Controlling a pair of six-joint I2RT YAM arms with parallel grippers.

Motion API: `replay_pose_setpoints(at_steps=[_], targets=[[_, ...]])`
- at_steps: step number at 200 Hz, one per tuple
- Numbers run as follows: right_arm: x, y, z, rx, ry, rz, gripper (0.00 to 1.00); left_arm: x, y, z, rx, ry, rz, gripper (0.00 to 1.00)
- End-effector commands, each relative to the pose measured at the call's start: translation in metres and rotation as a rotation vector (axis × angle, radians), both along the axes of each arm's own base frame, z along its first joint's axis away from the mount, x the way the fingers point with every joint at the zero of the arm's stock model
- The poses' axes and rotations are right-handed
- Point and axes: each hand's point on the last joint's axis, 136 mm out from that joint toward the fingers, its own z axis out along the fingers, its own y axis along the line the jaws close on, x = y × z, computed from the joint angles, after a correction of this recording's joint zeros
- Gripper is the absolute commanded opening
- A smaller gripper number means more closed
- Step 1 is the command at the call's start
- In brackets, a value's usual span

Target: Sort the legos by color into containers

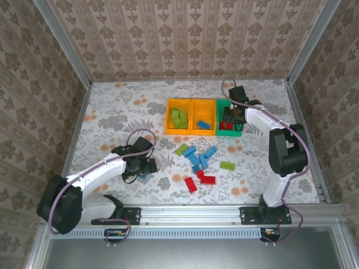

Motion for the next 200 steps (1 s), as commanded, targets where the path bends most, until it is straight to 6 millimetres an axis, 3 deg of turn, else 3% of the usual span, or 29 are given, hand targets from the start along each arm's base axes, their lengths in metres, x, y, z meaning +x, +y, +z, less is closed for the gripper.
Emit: replay_pose_setpoints(at_steps=[1,20,35,82,130,153,163,200], targets=[[-0.004,-0.001,0.017,0.024,-0.007,-0.029,0.45,0.003,-0.006,-0.008,-0.018,0.001,0.001,0.97],[-0.010,-0.002,0.030,0.036,-0.032,-0.032,0.69,0.003,-0.008,-0.016,-0.011,0.023,-0.009,0.91],[-0.015,-0.003,0.041,0.038,-0.049,-0.030,0.78,0.003,-0.008,-0.020,0.001,0.038,-0.015,0.85],[-0.037,-0.006,0.070,0.059,-0.110,-0.031,0.88,0.011,-0.017,-0.026,-0.019,0.034,-0.027,0.65],[-0.072,-0.016,0.058,0.046,-0.086,-0.052,0.91,0.026,-0.032,-0.023,-0.063,0.014,-0.046,0.35],[-0.092,-0.019,0.041,0.055,-0.045,-0.066,0.89,0.047,-0.046,0.000,-0.099,-0.060,-0.061,0.32],[-0.099,-0.014,0.043,0.089,-0.065,-0.050,0.87,0.060,-0.054,0.016,-0.115,-0.109,-0.076,0.31],[-0.133,-0.012,0.007,0.119,0.034,-0.077,0.82,0.122,-0.101,0.092,-0.196,-0.306,-0.182,0.31]])
